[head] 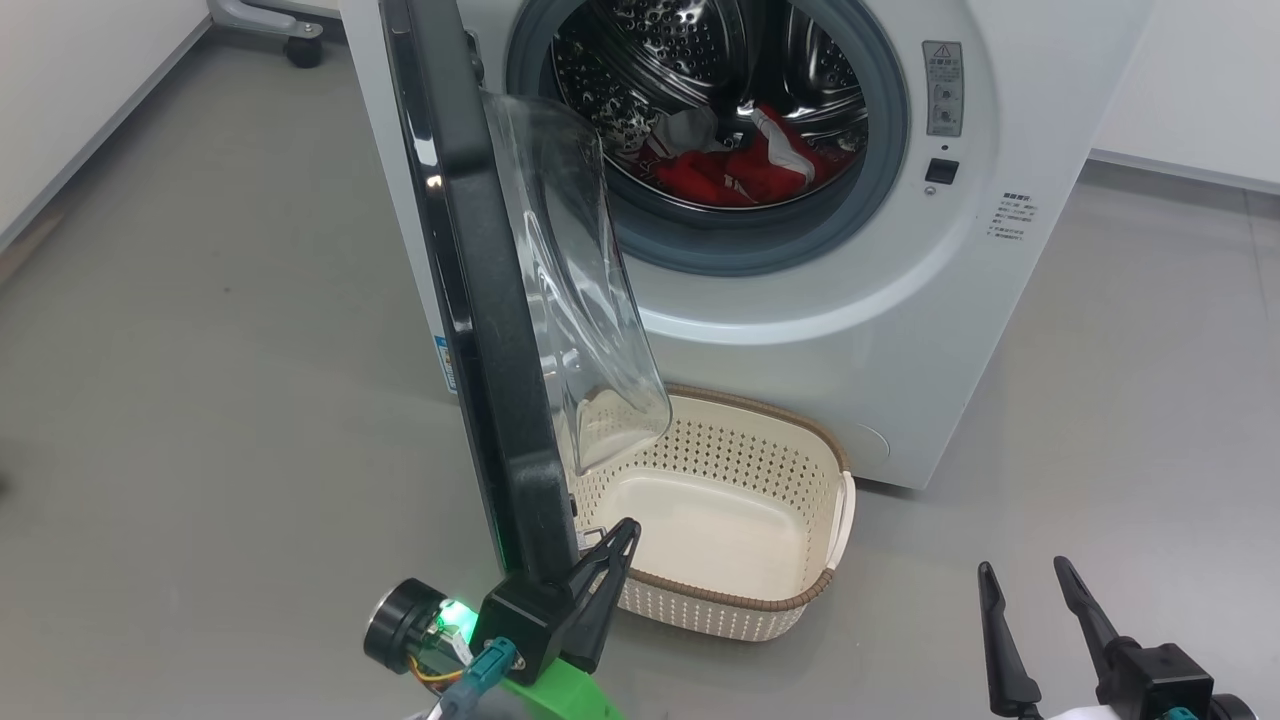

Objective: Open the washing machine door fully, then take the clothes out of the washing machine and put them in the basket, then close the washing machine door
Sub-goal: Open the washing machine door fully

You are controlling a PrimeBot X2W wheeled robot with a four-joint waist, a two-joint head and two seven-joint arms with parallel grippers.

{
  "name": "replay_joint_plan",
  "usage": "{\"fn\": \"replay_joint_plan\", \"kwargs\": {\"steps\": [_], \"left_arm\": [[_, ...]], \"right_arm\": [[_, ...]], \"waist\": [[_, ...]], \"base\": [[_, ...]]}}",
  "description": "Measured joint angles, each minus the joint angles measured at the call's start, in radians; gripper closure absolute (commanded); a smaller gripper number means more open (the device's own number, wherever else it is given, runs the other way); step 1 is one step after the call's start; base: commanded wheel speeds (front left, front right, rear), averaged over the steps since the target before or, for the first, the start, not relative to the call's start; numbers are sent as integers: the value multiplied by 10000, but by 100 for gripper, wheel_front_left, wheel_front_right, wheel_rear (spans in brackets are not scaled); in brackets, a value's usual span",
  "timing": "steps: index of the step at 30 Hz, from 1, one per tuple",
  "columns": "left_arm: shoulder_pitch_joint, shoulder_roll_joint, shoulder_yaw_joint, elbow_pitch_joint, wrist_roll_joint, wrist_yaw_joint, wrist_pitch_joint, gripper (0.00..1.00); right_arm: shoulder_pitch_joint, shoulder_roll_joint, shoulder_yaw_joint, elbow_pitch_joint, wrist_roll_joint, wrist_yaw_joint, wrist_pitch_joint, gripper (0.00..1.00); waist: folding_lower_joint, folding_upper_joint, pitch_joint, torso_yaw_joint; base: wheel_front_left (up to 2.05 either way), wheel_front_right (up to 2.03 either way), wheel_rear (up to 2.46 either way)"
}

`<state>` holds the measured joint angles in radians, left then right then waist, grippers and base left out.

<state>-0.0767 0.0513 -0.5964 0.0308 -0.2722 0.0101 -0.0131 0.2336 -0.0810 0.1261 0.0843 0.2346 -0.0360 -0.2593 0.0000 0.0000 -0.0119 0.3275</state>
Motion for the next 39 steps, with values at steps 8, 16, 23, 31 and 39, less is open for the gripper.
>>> {"fn": "replay_joint_plan", "kwargs": {"steps": [8, 16, 23, 31, 39], "left_arm": [[-4, 0, 207, 295, 0, 215, -13, 100], [-4, -4, 360, 449, 0, 334, -119, 100], [1, -8, 418, 512, 0, 387, -222, 100], [28, -2, 481, 510, 0, 477, -249, 100], [38, 23, 518, 512, 12, 556, -249, 100]], "right_arm": [[-1, 33, -82, 25, -2, 75, 0, 0], [-1, 59, -140, 50, -73, 84, 0, 0], [-1, 96, -222, 71, -73, 165, 0, 0], [1, 128, -414, 59, -73, 163, 0, 0], [4, 151, -487, 36, -75, 173, 0, 0]], "waist": [[0, 0, 15, 26], [0, 0, 14, 99], [0, 0, 13, 207], [0, 0, 20, 519], [0, 0, 26, 959]], "base": [[0, 0, 0], [0, 0, 0], [0, 0, 0], [0, 0, 0], [0, 0, 0]]}}
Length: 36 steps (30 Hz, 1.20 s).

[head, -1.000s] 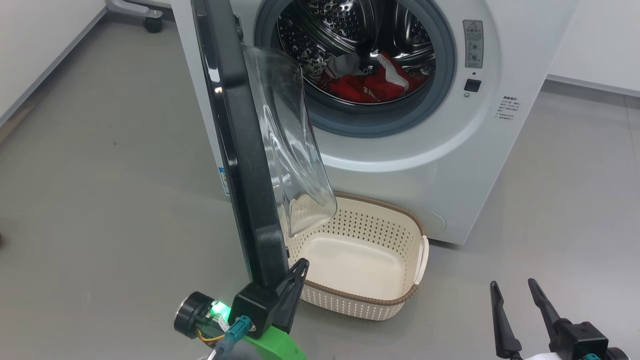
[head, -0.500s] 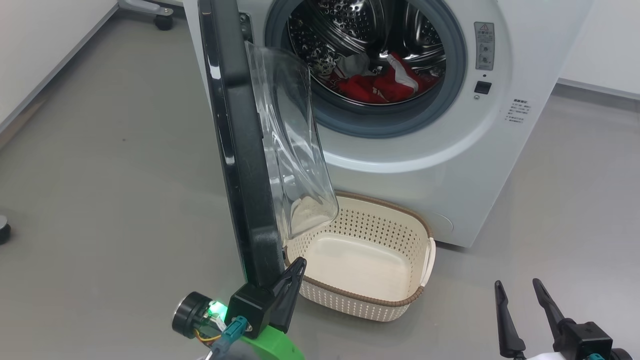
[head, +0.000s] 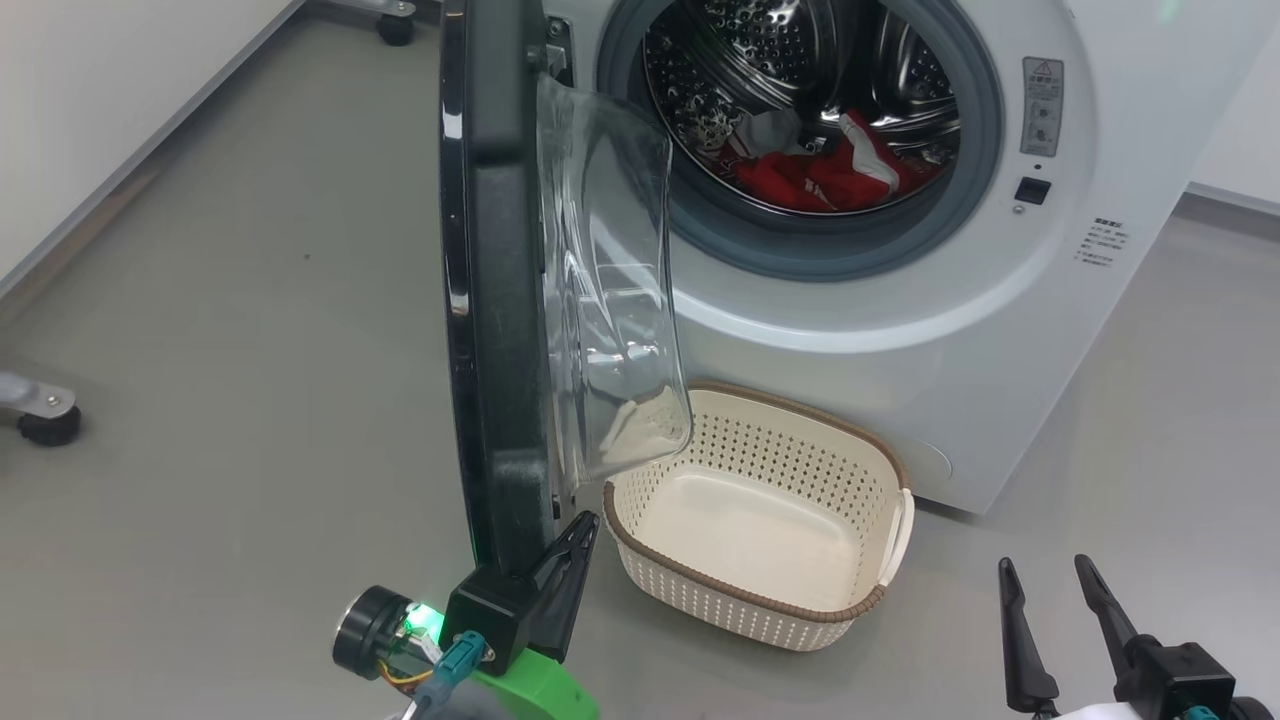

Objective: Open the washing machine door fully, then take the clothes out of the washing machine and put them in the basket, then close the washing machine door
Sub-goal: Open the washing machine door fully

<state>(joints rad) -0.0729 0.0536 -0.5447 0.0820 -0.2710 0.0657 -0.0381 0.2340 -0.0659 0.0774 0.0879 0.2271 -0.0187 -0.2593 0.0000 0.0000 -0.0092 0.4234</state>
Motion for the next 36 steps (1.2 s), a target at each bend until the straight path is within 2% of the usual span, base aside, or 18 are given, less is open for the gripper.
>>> {"fn": "replay_joint_plan", "kwargs": {"steps": [6, 14, 36], "left_arm": [[73, 8, 184, 17, 13, 86, -84, 100], [226, 230, 654, 82, 13, 213, -88, 100], [270, 468, 2832, 782, -69, 433, -529, 100]], "right_arm": [[0, 12, -50, -12, -27, 6, 0, 0], [-5, 50, 59, -4, -104, 173, 0, 0], [-62, 48, 88, 25, -364, 280, 0, 0]], "waist": [[0, 0, -7, 375], [0, 0, -42, 770], [0, 0, -4, 337]], "base": [[0, 0, 0], [0, 0, 0], [0, 0, 0]]}}
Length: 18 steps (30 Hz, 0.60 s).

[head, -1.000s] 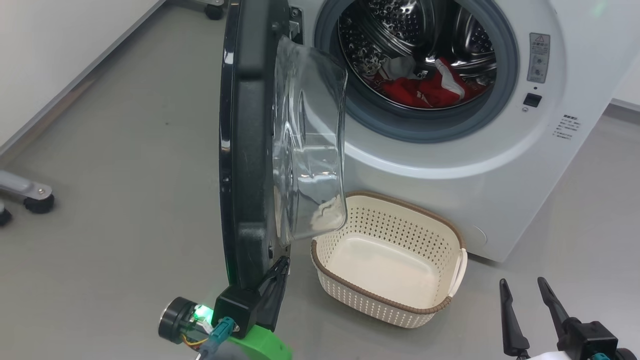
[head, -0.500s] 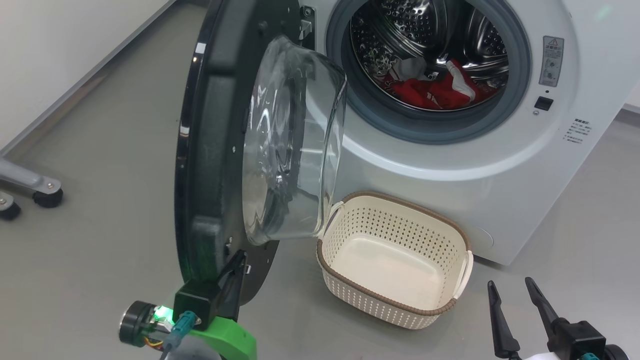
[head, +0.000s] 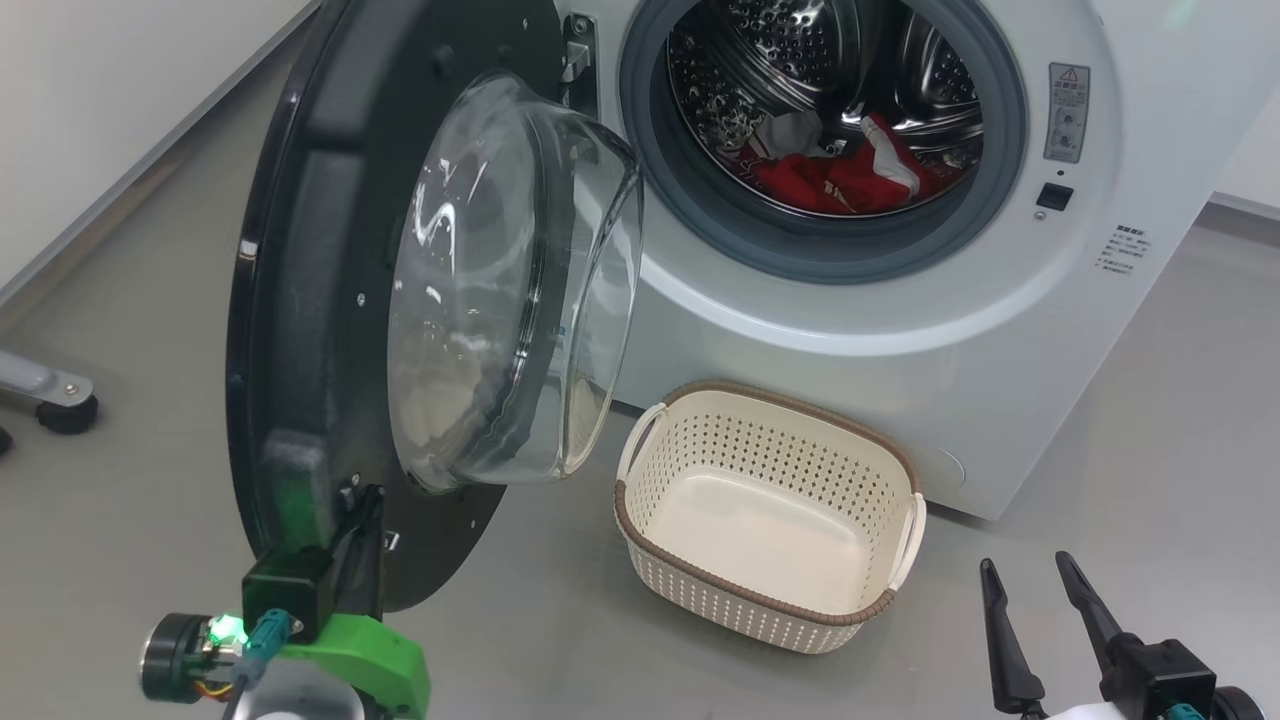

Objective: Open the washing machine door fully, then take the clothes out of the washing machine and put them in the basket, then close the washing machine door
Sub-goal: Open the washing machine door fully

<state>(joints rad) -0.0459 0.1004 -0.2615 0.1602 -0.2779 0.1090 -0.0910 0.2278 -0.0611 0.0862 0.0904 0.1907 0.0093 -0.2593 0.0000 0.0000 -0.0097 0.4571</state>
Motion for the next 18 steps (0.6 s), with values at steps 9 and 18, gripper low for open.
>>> {"fn": "replay_joint_plan", "kwargs": {"steps": [9, 18], "left_arm": [[-139, 69, 813, 566, -84, 2, -173, 100], [-441, 211, 1655, 1145, -128, 19, -247, 100]], "right_arm": [[-30, -2, -4, 4, -17, 104, 0, 0], [-155, -4, 23, -8, -73, 161, 0, 0]], "waist": [[0, 0, 7, -139], [0, 0, 183, -415]], "base": [[0, 0, 0], [0, 0, 0]]}}
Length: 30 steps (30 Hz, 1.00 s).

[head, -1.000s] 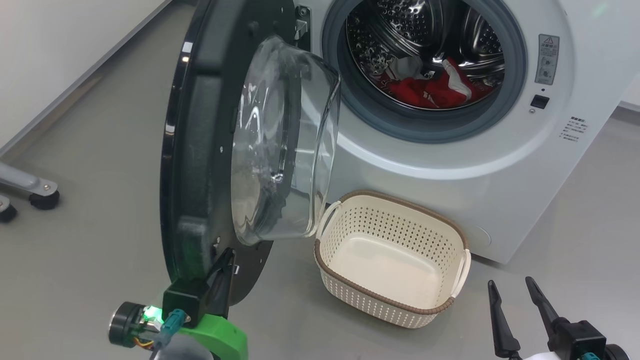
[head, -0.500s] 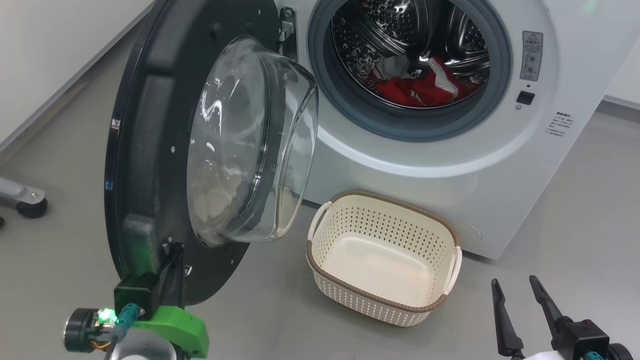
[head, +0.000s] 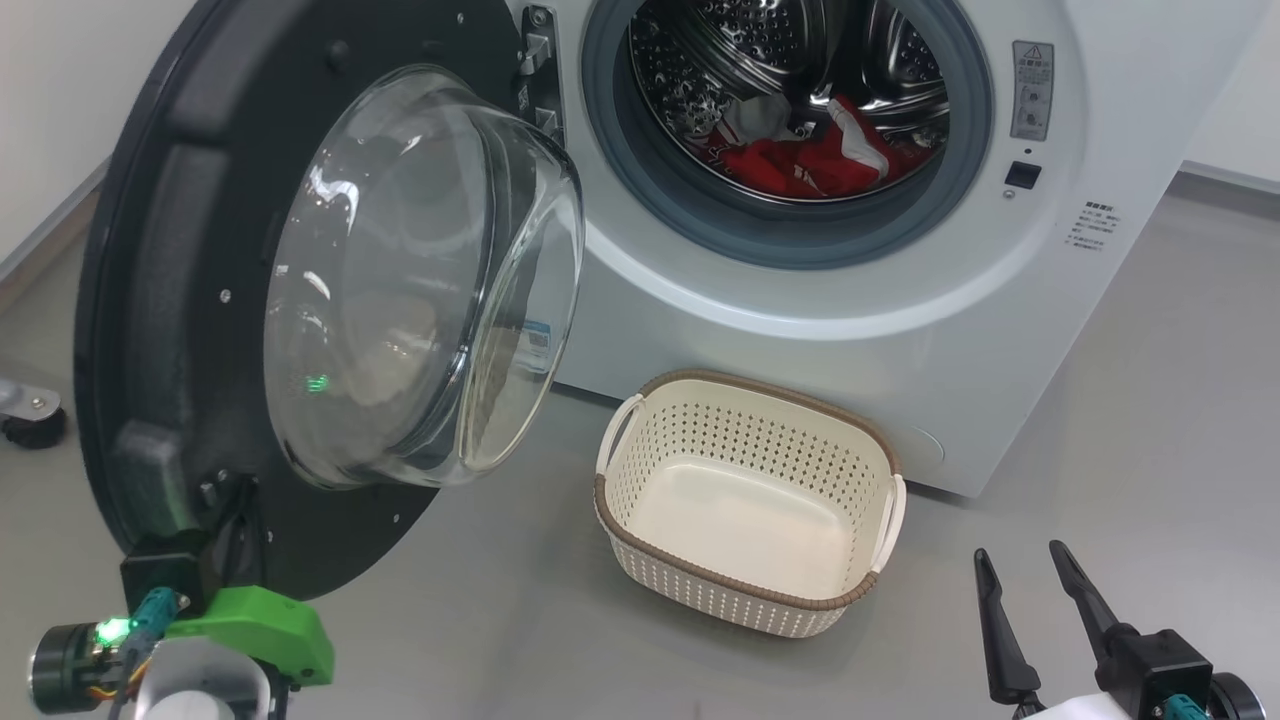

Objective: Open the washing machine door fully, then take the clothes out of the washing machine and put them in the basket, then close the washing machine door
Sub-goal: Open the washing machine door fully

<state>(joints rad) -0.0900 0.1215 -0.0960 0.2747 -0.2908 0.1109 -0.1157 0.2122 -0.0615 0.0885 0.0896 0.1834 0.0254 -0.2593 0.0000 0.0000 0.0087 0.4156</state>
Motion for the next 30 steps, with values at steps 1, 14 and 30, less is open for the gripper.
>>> {"fn": "replay_joint_plan", "kwargs": {"steps": [1, 14, 30], "left_arm": [[-68, 0, 107, 71, -2, 0, -2, 100], [-987, 10, 1507, 966, -86, 0, -128, 100], [-1753, 207, 2280, 1870, -88, 71, -435, 100]], "right_arm": [[-4, -2, 2, 0, -2, 2, 0, 0], [-98, -8, -136, -17, 0, 2, 0, 0], [-212, -8, -176, -13, 0, 44, 0, 0]], "waist": [[0, 0, 32, -27], [0, 0, 284, -221], [0, 0, 392, -275]], "base": [[0, 0, 0], [0, 0, 0], [0, 0, 0]]}}
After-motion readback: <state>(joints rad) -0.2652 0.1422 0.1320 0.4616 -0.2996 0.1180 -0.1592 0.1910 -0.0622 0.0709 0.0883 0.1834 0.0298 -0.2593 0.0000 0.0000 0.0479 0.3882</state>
